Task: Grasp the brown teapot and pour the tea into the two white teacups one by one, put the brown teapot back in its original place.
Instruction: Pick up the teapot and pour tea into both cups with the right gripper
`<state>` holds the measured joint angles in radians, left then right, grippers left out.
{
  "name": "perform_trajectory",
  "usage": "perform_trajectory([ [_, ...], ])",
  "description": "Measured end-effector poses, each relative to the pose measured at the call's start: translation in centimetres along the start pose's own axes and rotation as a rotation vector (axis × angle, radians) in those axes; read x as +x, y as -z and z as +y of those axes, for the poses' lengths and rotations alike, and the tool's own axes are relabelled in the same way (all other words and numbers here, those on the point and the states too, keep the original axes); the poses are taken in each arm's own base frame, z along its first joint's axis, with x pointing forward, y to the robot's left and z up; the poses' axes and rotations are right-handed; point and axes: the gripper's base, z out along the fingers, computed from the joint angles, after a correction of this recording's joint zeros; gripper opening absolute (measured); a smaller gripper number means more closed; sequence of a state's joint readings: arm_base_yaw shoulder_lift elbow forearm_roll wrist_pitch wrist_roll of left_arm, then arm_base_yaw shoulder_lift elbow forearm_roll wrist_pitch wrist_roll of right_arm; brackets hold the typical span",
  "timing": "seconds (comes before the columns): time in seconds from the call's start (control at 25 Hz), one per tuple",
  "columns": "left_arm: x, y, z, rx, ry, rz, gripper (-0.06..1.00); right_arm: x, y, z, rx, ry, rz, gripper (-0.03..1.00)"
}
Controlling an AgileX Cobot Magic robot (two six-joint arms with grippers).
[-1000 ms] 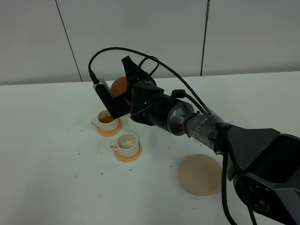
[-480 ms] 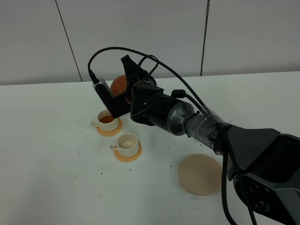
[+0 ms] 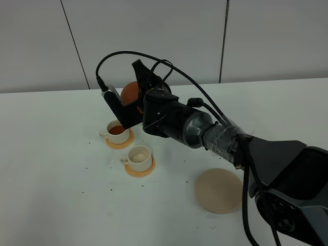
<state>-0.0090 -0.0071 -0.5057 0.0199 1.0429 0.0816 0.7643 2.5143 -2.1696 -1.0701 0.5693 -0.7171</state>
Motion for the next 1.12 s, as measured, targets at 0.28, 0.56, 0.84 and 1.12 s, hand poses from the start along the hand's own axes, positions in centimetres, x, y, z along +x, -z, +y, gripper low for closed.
perform_trajectory([
  [0.28,0.00,0.00,0.00,0.000,0.000,0.000,0.26,0.03,0.00,-0.04,0.004,0.009,0.004,0.10],
  [0.56,0.00,0.00,0.00,0.000,0.000,0.000,0.26,0.03,0.00,-0.06,0.006,0.011,0.003,0.10],
  [0.84,0.00,0.00,0.00,0.000,0.000,0.000,0.26,-0.30,0.16,-0.17,0.015,0.022,-0.001,0.10],
  [1.12,0.00,0.00,0.00,0.000,0.000,0.000,0.26,-0.67,0.36,-0.31,0.024,0.039,-0.002,0.10],
])
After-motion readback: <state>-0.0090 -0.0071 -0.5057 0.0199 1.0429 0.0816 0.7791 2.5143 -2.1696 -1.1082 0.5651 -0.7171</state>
